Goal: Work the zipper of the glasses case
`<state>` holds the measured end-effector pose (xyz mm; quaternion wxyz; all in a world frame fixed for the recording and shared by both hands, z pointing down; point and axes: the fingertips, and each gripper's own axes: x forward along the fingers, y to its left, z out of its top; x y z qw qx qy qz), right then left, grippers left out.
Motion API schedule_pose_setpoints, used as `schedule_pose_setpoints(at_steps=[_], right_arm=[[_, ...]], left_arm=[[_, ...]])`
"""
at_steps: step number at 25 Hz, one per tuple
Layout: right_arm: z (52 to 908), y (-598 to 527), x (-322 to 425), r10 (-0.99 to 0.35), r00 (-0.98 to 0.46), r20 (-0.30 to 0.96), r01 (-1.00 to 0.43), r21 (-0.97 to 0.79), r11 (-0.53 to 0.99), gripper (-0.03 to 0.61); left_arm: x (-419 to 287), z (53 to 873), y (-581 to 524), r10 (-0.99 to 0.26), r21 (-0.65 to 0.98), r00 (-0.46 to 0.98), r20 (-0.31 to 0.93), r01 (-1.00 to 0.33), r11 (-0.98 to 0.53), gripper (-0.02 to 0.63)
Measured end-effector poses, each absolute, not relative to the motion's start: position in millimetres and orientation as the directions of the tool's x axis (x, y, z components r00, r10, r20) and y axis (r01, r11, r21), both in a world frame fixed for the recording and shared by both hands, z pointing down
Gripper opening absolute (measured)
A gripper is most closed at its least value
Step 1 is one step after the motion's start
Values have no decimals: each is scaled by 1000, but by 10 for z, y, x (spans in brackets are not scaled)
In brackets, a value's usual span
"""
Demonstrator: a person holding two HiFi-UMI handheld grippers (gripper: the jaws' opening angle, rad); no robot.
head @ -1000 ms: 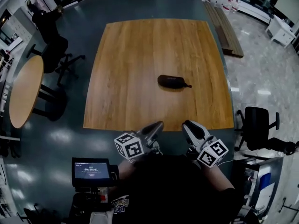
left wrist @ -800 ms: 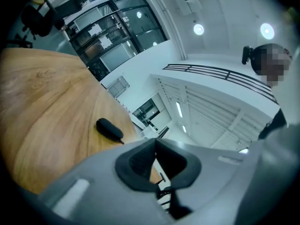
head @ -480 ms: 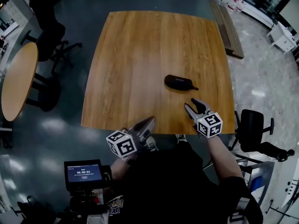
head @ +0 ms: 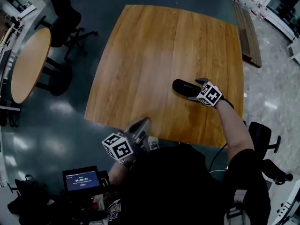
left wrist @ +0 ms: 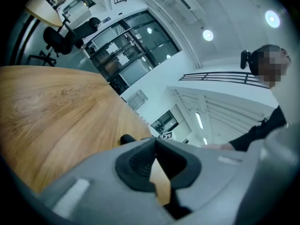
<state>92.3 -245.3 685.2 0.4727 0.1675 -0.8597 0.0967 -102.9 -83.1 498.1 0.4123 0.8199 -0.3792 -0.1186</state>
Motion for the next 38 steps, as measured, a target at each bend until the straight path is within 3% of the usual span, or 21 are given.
schedule_pose_setpoints(at_steps=[3, 7, 9, 13, 16, 19, 20, 22, 23, 25, 27, 29, 31, 34, 38], right_arm=[[7086, -2437, 845, -58, -486, 872, -311, -110, 944, 437], [7179, -2354, 782, 28, -476, 879, -228, -154, 961, 413], [7212, -2317, 761, 23, -454, 891, -173, -113, 978, 347], [7037, -2352, 619, -73, -499, 863, -115, 18, 993, 341], [6608, -2339, 459, -147, -670, 728, -244, -28, 969, 337], [5827, -2287, 305, -298, -837, 460, -398, -135, 908, 337], [5535, -2232, 260, -345, -867, 359, -428, -183, 885, 337], [5034, -2073, 175, -408, -894, 185, -445, -270, 854, 338], [4849, -1989, 147, -430, -893, 130, -449, -275, 850, 339], [4601, -1832, 138, -467, -877, 112, -479, -154, 864, 338], [4483, -1704, 182, -498, -840, 215, -476, 148, 867, 337], [4471, -1621, 270, -540, -766, 349, -337, 498, 799, 337], [4543, -1550, 373, -565, -685, 460, -73, 729, 681, 336], [4612, -1456, 452, -543, -608, 578, 280, 797, 535, 334], [4645, -1346, 295, -491, -568, 661, 494, 751, 439, 334]], left_arm=[[-994, 4995, -813, -742, 758, 653, 150, -559, -338, 2], [-916, 5038, -816, -761, 753, 620, 192, -590, -291, 2], [-915, 5078, -837, -770, 763, 609, 192, -586, -273, 2], [-909, 5101, -942, -769, 770, 610, 192, -579, -268, 2], [-911, 5109, -1062, -767, 759, 616, 179, -583, -290, 2], [-854, 5027, -1242, -762, 731, 630, 149, -589, -344, 2], [-795, 4952, -1310, -753, 720, 647, 124, -581, -381, 32], [-634, 4710, -1436, -721, 696, 690, 60, -547, -465, 155], [-543, 4562, -1487, -701, 682, 713, 31, -528, -507, 160], [-357, 4305, -1537, -644, 650, 765, -13, -483, -587, 207], [-210, 4122, -1522, -567, 615, 823, -34, -430, -661, 305], [-192, 3994, -1508, -495, 585, 868, -45, -379, -717, 342], [-287, 3914, -1528, -433, 556, 901, -34, -343, -757, 363], [-319, 3924, -1504, -275, 503, 959, 74, -274, -820, 386], [84, 4225, -1281, -13, 462, 951, 308, -161, -872, 430]])
